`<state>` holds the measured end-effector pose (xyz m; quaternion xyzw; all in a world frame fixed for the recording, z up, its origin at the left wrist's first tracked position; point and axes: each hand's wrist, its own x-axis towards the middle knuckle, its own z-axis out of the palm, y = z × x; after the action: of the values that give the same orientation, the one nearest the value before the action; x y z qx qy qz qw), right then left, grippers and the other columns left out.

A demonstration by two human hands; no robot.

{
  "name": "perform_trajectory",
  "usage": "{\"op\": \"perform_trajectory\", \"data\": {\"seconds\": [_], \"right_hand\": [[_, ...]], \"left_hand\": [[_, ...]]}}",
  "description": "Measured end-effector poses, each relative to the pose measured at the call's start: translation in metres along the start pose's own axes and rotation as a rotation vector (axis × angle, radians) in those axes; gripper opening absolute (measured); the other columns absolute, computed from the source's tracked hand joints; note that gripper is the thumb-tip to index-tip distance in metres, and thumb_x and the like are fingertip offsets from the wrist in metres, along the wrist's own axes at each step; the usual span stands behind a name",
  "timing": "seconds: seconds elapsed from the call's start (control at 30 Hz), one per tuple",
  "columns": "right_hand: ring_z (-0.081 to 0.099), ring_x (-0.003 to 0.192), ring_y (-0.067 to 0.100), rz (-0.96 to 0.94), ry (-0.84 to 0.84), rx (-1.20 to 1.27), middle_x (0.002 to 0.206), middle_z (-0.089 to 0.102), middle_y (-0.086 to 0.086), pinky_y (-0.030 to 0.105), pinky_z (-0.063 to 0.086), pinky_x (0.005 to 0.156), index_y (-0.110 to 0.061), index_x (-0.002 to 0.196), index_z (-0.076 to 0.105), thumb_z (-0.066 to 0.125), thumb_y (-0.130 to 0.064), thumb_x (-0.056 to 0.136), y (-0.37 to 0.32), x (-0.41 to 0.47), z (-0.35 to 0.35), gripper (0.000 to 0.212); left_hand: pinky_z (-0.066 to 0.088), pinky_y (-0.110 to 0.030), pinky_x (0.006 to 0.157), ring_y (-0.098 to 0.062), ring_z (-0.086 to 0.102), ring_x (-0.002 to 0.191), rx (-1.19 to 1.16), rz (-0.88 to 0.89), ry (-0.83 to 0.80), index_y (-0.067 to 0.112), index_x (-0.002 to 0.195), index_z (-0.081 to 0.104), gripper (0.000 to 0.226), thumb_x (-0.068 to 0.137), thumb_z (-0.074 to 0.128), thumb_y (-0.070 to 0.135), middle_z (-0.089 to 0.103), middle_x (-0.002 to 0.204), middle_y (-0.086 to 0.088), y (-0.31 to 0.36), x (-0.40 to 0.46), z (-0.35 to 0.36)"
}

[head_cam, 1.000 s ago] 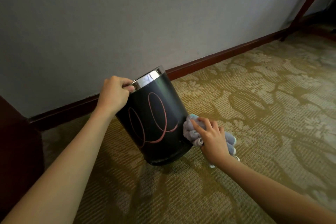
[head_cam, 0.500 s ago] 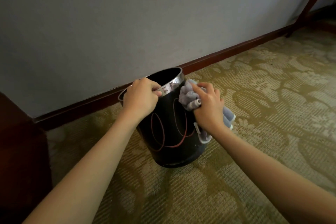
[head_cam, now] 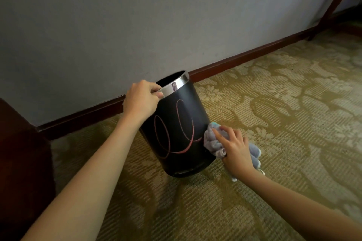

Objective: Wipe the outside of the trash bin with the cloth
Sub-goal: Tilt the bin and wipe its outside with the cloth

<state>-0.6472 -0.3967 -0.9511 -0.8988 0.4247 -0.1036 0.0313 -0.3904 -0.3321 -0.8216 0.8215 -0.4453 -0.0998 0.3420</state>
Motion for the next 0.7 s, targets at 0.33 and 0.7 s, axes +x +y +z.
{"op": "perform_trajectory", "data": {"seconds": [0.33, 0.7], "right_hand": [[0.035, 0.111, 0.022, 0.113, 0.096, 0.187, 0.138, 0.038, -0.003, 0.040, 0.033, 0.090, -0.037, 0.141, 0.037, 0.046, -0.003, 0.085, -0.017, 0.015, -0.015, 0.067], [0.040, 0.112, 0.030, 0.054, 0.304, 0.177, 0.138, 0.042, 0.005, 0.042, 0.033, 0.086, -0.031, 0.140, 0.042, 0.054, 0.003, 0.076, -0.045, 0.056, -0.049, 0.073]], "left_hand": [[0.053, -0.042, 0.081, -0.024, 0.064, 0.095, 0.047, 0.031, -0.010, 0.026, 0.098, 0.073, 0.015, 0.087, 0.063, 0.025, 0.072, 0.094, 0.000, 0.002, -0.008, 0.002], [0.046, -0.036, 0.067, -0.029, 0.061, 0.085, 0.131, 0.098, 0.006, 0.022, 0.083, 0.071, 0.011, 0.088, 0.061, 0.025, 0.066, 0.078, 0.000, 0.020, -0.012, 0.015]]}}
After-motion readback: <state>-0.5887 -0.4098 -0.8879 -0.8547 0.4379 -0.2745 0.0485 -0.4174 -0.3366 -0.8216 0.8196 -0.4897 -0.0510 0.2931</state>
